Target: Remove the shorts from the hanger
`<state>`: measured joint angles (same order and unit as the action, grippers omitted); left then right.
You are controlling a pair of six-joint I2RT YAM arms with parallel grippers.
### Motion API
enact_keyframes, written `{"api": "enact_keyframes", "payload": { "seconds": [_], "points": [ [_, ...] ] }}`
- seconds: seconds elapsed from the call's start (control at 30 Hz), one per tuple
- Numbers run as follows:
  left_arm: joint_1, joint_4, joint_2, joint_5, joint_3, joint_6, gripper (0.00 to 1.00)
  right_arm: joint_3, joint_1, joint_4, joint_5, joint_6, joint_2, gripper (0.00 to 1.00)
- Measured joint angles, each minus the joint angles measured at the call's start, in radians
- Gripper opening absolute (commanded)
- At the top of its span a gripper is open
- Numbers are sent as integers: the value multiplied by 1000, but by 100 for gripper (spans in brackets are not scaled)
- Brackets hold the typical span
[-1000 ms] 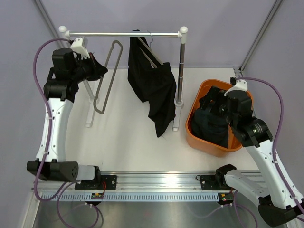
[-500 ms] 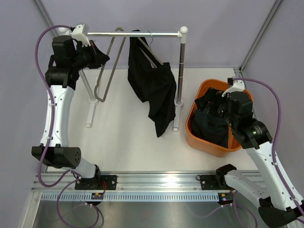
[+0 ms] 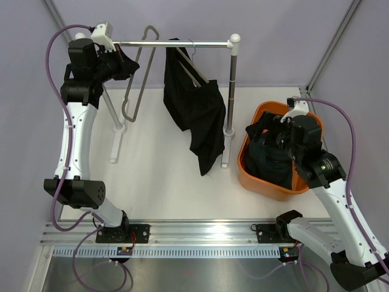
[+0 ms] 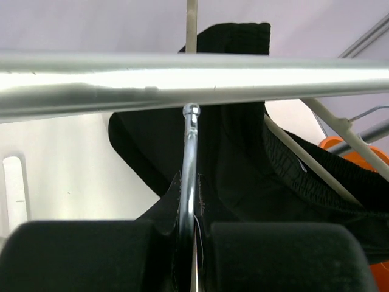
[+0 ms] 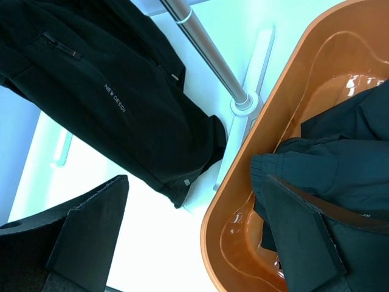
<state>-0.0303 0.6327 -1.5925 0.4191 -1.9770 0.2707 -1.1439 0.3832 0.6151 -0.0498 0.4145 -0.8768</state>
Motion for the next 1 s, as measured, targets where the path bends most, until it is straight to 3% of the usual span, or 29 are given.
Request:
{"api": "enact_keyframes", "payload": {
  "seconds": [0.47, 1.0],
  "points": [
    [-43, 3, -152, -107, -242, 19, 0, 0, 0, -5, 53, 0, -26, 100],
    [-77, 1, -228, -201, -225, 28, 2, 0, 0, -5, 61, 0, -26, 99]
  ]
}}
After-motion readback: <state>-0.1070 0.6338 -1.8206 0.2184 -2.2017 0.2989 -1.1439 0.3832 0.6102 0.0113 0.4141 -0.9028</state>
